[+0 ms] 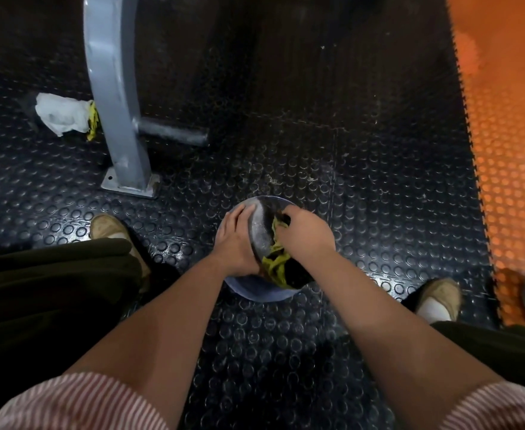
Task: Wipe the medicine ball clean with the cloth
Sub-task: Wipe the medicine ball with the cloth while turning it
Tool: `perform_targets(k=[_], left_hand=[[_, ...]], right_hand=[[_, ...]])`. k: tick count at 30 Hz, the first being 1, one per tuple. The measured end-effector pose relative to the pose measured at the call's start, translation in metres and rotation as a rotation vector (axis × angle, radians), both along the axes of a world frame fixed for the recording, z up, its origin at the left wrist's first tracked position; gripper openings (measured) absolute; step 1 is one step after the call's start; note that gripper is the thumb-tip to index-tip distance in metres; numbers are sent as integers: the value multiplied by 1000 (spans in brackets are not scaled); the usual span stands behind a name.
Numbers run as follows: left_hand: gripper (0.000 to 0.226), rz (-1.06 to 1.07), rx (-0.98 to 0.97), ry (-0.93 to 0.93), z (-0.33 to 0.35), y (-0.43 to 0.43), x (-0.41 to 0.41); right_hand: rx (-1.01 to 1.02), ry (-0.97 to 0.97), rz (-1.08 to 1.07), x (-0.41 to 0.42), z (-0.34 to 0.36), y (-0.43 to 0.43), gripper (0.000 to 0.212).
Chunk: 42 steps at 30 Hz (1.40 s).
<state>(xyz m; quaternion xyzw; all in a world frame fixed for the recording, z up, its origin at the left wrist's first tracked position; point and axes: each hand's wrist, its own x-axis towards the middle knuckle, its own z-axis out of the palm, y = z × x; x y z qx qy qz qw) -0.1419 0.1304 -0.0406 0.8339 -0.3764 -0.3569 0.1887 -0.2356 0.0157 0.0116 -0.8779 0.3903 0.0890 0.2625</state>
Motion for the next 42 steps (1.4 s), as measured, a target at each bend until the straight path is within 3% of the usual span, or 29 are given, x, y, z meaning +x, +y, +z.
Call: perform_targets(k=[5,10,18,23,28,32,38,42], left_hand=[[131,-9,21,34,3,-4,1],[137,-21,25,-4,2,-3,-7],[123,-21,31,-27,0,-11,-6],[127,0,30,28,2,-11,-1],[119,-8,52,-19,0,-12,-7],[118,-16,31,-26,0,-11,-8],[123,12,55,6,5,-14,-9],[121,17,58,-9,6,-16,-13]], right_hand=[[-35,-52,92,-33,-5,23,36],[-18,49,215,-37,3,13,36],[-27,-57,-5,-11,-1,10,30],[-6,-24,86,-49,-3,41,22],[38,-126,-89,-28,2,18,23],[-33,-61,-58,-12,1,8,24],[-16,-6,104,-57,-7,47,19],[-28,-55,8,-47,-1,30,23]])
